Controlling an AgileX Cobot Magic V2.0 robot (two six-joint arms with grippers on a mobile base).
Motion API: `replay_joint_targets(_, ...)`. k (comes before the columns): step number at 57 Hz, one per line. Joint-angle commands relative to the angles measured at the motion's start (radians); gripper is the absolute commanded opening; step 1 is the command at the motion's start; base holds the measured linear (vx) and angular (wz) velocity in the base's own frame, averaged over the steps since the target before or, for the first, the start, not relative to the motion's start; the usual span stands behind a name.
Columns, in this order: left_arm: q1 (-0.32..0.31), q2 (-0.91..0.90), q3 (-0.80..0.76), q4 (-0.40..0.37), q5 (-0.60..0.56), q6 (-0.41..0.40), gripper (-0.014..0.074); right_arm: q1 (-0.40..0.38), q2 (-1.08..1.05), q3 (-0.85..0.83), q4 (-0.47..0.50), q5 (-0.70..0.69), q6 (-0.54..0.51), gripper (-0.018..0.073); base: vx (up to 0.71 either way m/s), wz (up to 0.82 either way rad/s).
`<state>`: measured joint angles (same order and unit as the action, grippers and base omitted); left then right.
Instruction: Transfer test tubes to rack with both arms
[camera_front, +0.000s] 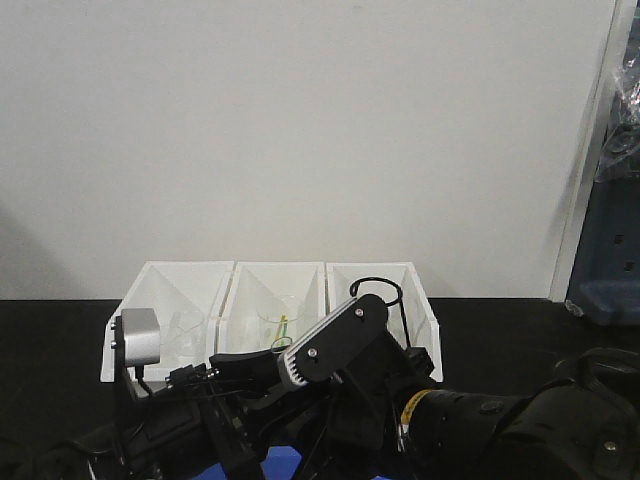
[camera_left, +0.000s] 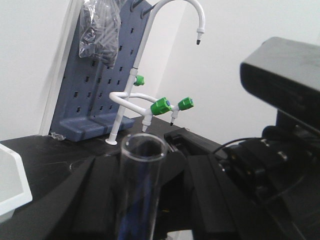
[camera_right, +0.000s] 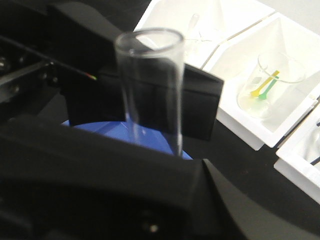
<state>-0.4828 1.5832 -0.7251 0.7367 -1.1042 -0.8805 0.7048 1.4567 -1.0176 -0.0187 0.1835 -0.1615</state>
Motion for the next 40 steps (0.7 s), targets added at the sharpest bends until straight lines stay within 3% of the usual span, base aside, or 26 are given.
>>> replay_joint_targets(1,-0.003,-0.037,-0.029,-0.034,-0.086,-0.009,0.0442,-0.011,-0.032,-0.035,-0.003,-0.087,0.005,-0.0011,0.00,0.00)
replay_joint_targets(7,-0.001,-0.037,-0.029,-0.041,-0.086,-0.009,0.0442,-0.048,-0.032,-0.035,-0.003,-0.087,0.024,-0.0011,0.00,0.00)
replay_joint_targets(23,-0.001,-0.037,-0.029,-0.088,-0.084,-0.009,0.0442,-0.257,-0.061,-0.035,-0.006,-0.087,0.068,-0.0010,0.00,0.00)
replay_joint_targets(40,-0.001,-0.037,-0.029,-0.086,-0.078,-0.009,0.0441,-0.470,-0.264,-0.031,-0.020,-0.088,0.072,-0.0010,0.00,0.00)
